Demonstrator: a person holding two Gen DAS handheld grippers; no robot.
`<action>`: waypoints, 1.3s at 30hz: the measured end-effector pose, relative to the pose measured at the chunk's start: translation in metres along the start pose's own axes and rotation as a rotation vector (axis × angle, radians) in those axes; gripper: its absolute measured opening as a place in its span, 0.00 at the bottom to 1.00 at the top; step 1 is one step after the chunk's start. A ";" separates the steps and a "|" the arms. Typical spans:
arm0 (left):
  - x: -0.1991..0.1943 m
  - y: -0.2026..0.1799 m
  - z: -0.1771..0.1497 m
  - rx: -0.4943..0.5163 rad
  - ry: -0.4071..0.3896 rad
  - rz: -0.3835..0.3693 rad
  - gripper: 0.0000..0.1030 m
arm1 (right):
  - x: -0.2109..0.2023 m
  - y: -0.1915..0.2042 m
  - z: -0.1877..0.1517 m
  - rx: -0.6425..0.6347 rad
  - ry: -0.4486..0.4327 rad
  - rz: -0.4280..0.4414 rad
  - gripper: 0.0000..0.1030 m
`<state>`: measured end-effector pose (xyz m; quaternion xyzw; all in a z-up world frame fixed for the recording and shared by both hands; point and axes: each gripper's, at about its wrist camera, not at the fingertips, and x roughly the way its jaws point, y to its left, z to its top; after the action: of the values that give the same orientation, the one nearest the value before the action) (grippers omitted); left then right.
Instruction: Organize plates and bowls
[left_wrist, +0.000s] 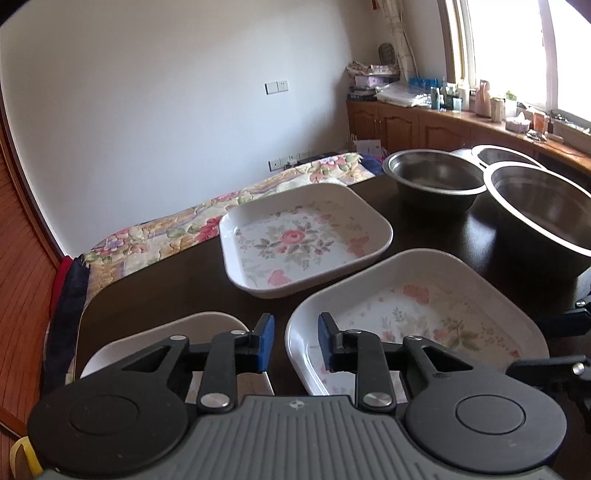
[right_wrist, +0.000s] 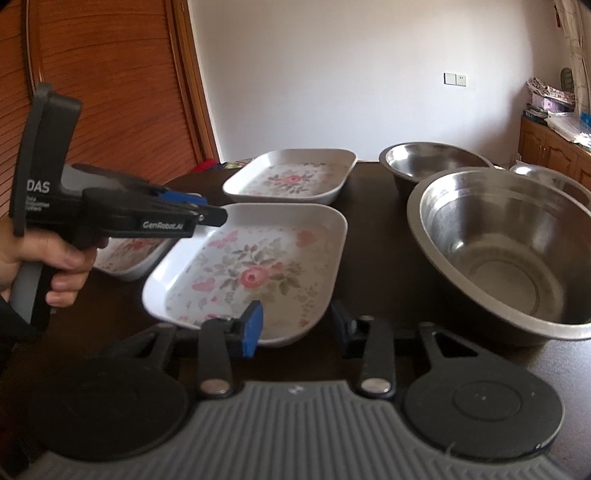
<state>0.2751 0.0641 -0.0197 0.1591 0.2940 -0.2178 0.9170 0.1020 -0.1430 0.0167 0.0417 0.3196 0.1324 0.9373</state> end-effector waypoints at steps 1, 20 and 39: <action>0.001 0.000 0.000 -0.001 0.008 -0.001 0.51 | 0.001 -0.002 0.000 0.005 0.002 0.004 0.37; -0.030 -0.003 -0.005 -0.131 -0.003 0.004 0.39 | -0.009 -0.011 -0.001 0.023 -0.046 0.049 0.12; -0.122 -0.038 -0.002 -0.144 -0.173 0.079 0.39 | -0.063 -0.018 0.007 0.001 -0.194 0.094 0.07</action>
<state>0.1665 0.0699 0.0466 0.0849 0.2219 -0.1727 0.9559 0.0624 -0.1772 0.0567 0.0696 0.2249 0.1714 0.9567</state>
